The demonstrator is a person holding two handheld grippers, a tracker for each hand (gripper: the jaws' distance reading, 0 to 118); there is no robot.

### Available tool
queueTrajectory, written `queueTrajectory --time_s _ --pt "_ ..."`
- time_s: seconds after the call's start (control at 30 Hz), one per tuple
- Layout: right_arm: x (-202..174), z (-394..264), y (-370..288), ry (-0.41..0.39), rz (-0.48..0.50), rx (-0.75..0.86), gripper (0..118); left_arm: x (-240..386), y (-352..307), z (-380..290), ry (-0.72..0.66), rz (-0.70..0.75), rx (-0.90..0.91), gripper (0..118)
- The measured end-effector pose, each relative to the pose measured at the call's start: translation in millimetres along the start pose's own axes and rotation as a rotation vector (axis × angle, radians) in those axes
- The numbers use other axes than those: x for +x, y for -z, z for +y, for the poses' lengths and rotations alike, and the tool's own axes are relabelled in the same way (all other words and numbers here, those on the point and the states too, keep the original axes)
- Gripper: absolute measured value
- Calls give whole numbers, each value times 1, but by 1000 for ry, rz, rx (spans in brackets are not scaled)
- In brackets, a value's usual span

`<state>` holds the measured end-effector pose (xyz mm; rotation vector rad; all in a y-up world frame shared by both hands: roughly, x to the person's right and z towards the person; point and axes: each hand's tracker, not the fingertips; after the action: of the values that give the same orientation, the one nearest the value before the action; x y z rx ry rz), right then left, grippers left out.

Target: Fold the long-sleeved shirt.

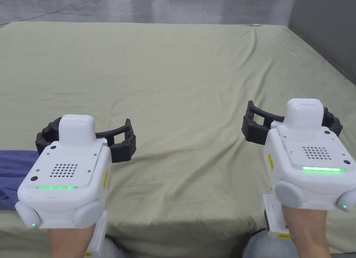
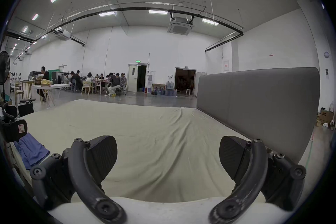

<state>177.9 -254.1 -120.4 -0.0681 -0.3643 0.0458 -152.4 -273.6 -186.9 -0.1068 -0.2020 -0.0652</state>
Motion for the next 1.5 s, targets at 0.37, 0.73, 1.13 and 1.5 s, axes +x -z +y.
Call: queueTrajectory --time_s 0.37,0.73,1.13,1.5 --pt "-1 1 -1 -5 1 6 113 -3 -1 1 -7 8 7 117" --pt "-3 1 -1 -11 6 3 113 -5 -3 0 -16 5 5 117" --pt "-3 1 0 -16 5 -1 113 -3 -3 0 -12 -17 19 117" --pt "-6 3 0 -21 13 0 113 -5 -2 3 -10 -8 18 117"
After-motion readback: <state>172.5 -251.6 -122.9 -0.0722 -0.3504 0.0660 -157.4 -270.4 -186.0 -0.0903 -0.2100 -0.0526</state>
